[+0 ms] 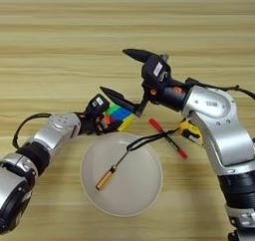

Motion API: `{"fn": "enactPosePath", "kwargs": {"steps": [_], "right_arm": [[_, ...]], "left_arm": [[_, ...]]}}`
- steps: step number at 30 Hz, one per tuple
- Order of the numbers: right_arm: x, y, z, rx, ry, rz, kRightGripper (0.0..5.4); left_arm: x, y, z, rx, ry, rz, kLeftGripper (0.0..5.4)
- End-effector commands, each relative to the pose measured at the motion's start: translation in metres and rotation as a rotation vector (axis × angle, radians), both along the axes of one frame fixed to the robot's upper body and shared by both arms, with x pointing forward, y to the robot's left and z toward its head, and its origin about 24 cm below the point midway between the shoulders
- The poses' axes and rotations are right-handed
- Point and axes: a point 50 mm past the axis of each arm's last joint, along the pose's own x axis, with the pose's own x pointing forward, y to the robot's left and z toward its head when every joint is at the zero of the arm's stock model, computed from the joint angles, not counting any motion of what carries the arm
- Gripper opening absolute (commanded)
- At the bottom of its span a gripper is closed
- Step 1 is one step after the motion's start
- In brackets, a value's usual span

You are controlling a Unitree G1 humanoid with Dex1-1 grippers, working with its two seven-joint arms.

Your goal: Move the objects on the table

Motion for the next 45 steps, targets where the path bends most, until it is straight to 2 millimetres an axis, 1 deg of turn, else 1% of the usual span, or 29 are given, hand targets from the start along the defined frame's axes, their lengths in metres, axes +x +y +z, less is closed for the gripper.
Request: {"fn": "enactPosePath", "kwargs": {"steps": [1,4,14,20,23,28,31,37,45], "right_arm": [[0.002,0.000,0.008,0.009,-0.015,0.005,5.40],[0.002,0.000,0.008,0.009,-0.015,0.007,5.40],[0.002,0.001,0.010,0.012,-0.020,0.012,5.40],[0.003,0.000,0.011,0.011,-0.023,0.012,5.40],[0.002,0.000,0.011,0.011,-0.024,0.011,5.40],[0.002,0.000,0.012,0.011,-0.027,0.010,5.40],[0.002,0.000,0.013,0.012,-0.029,0.011,5.40],[0.002,0.001,0.014,0.013,-0.031,0.010,5.40],[0.003,0.003,0.015,0.016,-0.039,0.004,5.40]], "left_arm": [[0.001,-0.004,0.003,0.005,-0.012,-0.018,3.25],[0.002,-0.003,0.004,0.012,-0.017,-0.016,3.25],[0.010,0.027,0.003,0.073,-0.042,0.045,3.25],[0.010,0.036,0.003,0.078,-0.061,0.061,3.25],[0.008,0.044,0.002,0.074,-0.062,0.076,3.25],[0.002,0.068,0.001,0.055,-0.065,0.134,3.25],[-0.006,0.080,0.002,0.045,-0.063,0.154,3.25],[-0.021,0.096,0.005,0.046,-0.062,0.181,3.25],[-0.038,0.109,0.011,0.051,-0.054,0.186,3.25]]}}
